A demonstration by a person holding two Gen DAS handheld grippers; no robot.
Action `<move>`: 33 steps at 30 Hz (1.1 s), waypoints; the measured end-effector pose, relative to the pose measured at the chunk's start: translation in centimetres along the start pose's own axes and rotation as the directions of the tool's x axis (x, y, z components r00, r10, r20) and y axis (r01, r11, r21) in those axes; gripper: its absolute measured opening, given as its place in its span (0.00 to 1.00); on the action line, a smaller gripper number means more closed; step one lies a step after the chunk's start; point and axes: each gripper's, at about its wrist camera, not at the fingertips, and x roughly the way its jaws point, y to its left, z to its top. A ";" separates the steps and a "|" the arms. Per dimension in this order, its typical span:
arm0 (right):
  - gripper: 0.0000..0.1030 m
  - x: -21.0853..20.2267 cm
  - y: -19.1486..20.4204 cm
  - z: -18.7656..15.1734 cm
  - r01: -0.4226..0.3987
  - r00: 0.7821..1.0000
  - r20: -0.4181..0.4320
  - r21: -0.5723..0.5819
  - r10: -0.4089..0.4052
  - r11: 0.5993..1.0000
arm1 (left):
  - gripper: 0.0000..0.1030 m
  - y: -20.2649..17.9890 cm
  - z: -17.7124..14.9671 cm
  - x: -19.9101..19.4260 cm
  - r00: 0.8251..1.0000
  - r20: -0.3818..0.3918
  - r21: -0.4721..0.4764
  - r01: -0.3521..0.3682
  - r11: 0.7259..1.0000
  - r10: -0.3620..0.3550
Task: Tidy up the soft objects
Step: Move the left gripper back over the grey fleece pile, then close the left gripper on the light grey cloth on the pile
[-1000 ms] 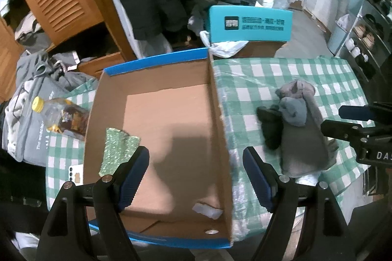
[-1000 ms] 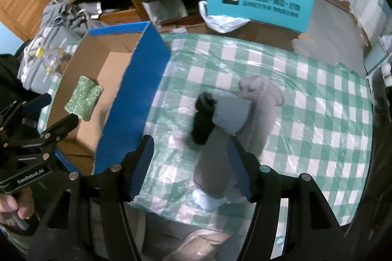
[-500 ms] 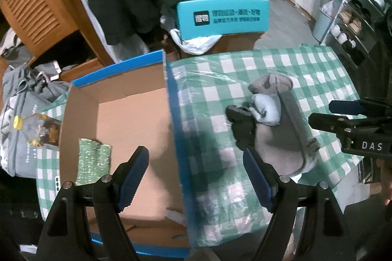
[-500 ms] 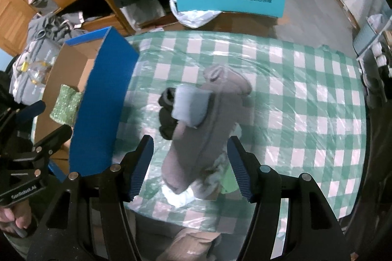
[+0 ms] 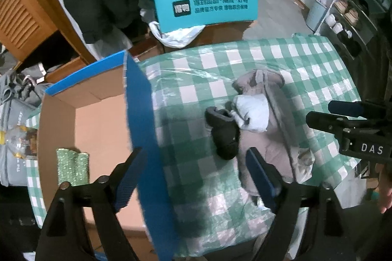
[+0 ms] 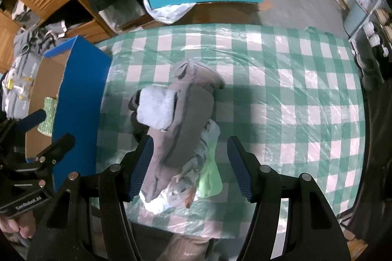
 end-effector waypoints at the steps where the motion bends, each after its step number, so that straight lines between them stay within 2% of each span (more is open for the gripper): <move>1: 0.62 0.0 -0.2 0.0 0.001 1.000 -0.001 0.006 -0.001 1.000 | 0.84 -0.3 0.1 0.2 1.000 -0.002 0.003 0.003 1.000 -0.003; 7: 0.62 0.5 -1.5 0.4 0.001 1.000 -0.010 0.036 -0.001 0.999 | 0.84 -2.1 1.2 1.8 0.999 -0.024 0.023 0.026 0.999 -0.026; 16: 0.62 1.2 -3.0 0.6 -0.008 1.000 -0.023 0.070 0.010 0.998 | 0.84 -3.4 2.7 4.3 0.993 -0.063 -0.014 0.097 0.995 -0.098; 33: 0.62 2.4 -4.7 1.0 -0.008 0.999 -0.043 0.106 0.013 0.994 | 0.84 -4.9 4.1 7.0 0.989 -0.097 -0.021 0.106 0.994 -0.107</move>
